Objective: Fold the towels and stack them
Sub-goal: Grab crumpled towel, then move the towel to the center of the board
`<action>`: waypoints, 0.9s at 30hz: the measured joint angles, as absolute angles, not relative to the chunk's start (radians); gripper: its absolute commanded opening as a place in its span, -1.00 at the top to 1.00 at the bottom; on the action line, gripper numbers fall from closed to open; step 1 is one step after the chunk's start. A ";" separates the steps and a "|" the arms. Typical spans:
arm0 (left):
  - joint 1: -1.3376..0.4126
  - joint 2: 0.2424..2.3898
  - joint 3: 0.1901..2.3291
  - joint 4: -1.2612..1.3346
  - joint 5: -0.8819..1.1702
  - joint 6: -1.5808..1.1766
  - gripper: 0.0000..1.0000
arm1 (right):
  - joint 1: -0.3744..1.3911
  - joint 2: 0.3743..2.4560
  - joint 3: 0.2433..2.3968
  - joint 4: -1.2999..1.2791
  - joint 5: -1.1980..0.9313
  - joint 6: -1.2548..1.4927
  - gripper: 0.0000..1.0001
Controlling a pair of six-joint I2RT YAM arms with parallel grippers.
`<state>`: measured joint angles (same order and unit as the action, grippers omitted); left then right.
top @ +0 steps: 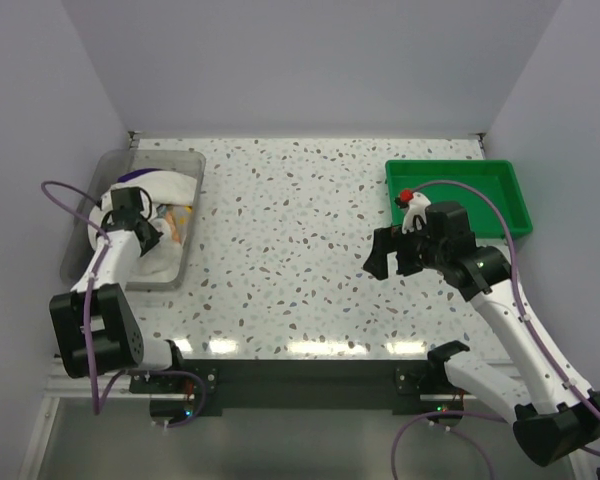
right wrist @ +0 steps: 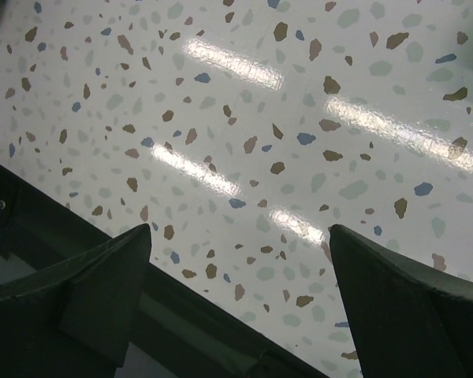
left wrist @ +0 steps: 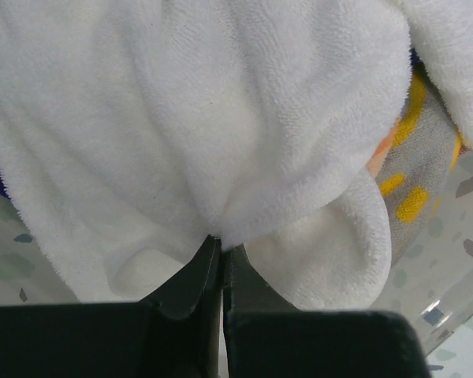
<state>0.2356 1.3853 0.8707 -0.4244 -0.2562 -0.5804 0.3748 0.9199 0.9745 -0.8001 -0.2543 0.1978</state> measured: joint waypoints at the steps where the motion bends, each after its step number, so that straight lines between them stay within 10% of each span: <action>1: 0.236 1.376 0.878 -0.434 -0.253 -0.577 1.00 | 0.375 0.920 0.974 -0.800 -0.253 0.198 -0.97; 20: -0.265 1.349 1.854 -0.652 -0.234 -0.531 1.00 | 0.394 0.899 0.982 -0.802 -0.250 0.199 -0.97; 27: -0.498 1.357 1.862 -0.642 -0.197 -0.531 1.00 | 0.420 0.880 0.995 -0.813 -0.198 0.203 -0.97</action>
